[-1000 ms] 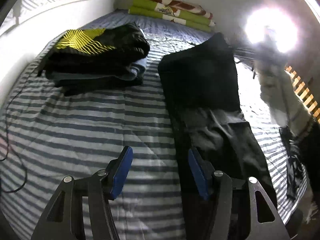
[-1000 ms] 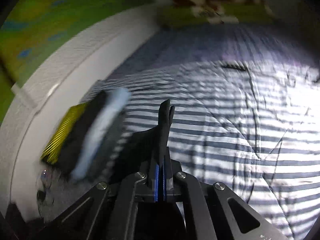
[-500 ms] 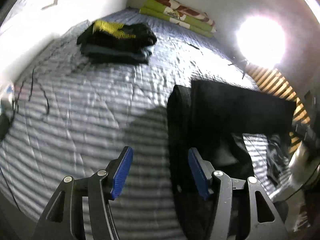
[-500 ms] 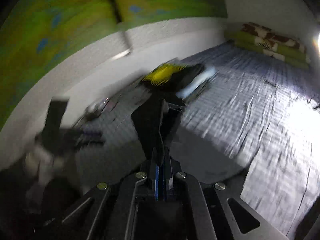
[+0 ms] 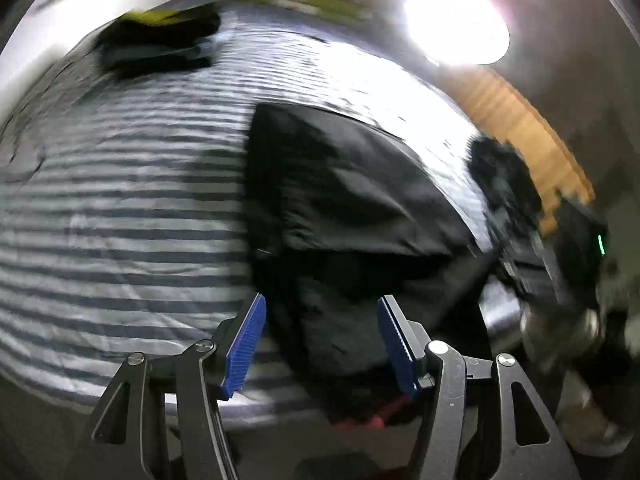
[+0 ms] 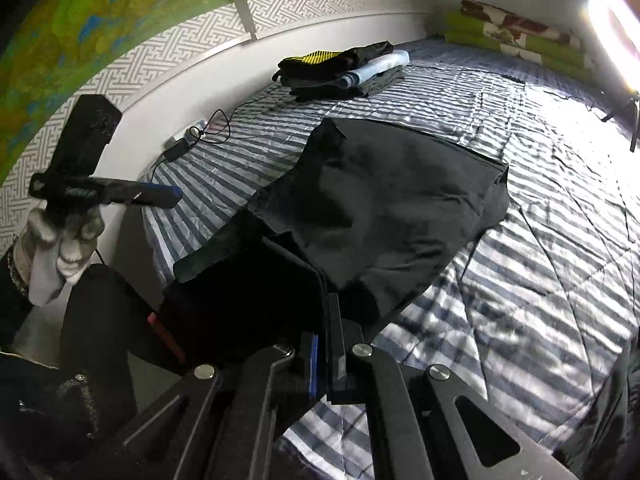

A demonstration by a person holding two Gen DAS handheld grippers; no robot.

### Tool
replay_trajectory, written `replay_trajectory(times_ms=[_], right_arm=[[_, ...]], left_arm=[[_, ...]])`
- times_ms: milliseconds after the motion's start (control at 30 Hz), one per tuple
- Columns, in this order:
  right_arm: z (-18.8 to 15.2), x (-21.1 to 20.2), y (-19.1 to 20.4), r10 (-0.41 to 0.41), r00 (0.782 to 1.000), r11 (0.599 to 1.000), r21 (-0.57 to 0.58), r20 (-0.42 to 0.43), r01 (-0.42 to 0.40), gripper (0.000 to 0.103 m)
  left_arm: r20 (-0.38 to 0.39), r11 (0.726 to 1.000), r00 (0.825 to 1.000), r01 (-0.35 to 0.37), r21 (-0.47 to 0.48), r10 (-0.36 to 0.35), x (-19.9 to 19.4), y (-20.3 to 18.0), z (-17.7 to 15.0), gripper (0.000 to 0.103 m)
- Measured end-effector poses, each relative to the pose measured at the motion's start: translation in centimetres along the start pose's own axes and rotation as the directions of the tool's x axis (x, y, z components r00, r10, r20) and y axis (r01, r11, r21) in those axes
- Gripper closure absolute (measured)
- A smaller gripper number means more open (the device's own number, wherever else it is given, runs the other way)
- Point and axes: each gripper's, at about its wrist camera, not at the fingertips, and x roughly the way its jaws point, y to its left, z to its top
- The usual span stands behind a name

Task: Fold large clothes

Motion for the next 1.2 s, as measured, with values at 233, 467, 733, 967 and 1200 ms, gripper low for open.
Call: replay_trajectory(times_ms=[233, 467, 733, 967, 1200], right_arm=[[0.0, -0.1, -1.3, 0.055, 0.998, 0.994, 0.099, 0.000, -0.054, 0.101], [0.7, -0.8, -2.5, 0.124, 0.992, 0.969, 0.212, 0.032, -0.128, 0.101], [-0.1, -1.1, -1.3, 0.146, 0.989, 0.973, 0.177, 0.023, -0.148, 0.101], [-1.8, 0.2, 0.5, 0.085, 0.991, 0.994, 0.076, -0.108, -0.077, 0.097], [-3.4, -5.5, 0.7, 0.095, 0.986, 0.995, 0.036, -0.136, -0.091, 0.075]], left_arm=[[-0.070, 0.916, 0.992, -0.070, 0.395, 0.106, 3.3, -8.6, -2.6, 0.022], [-0.050, 0.851, 0.976, -0.160, 0.501, 0.213, 7.2, -9.8, -3.2, 0.054], [0.005, 0.857, 0.977, -0.189, 0.479, 0.212, 3.8, -8.4, -2.7, 0.099], [-0.126, 0.853, 0.974, -0.101, 0.512, 0.190, 4.5, -9.5, -5.8, 0.069], [-0.115, 0.932, 0.993, 0.007, 0.362, 0.037, -0.5, -7.1, -4.3, 0.054]])
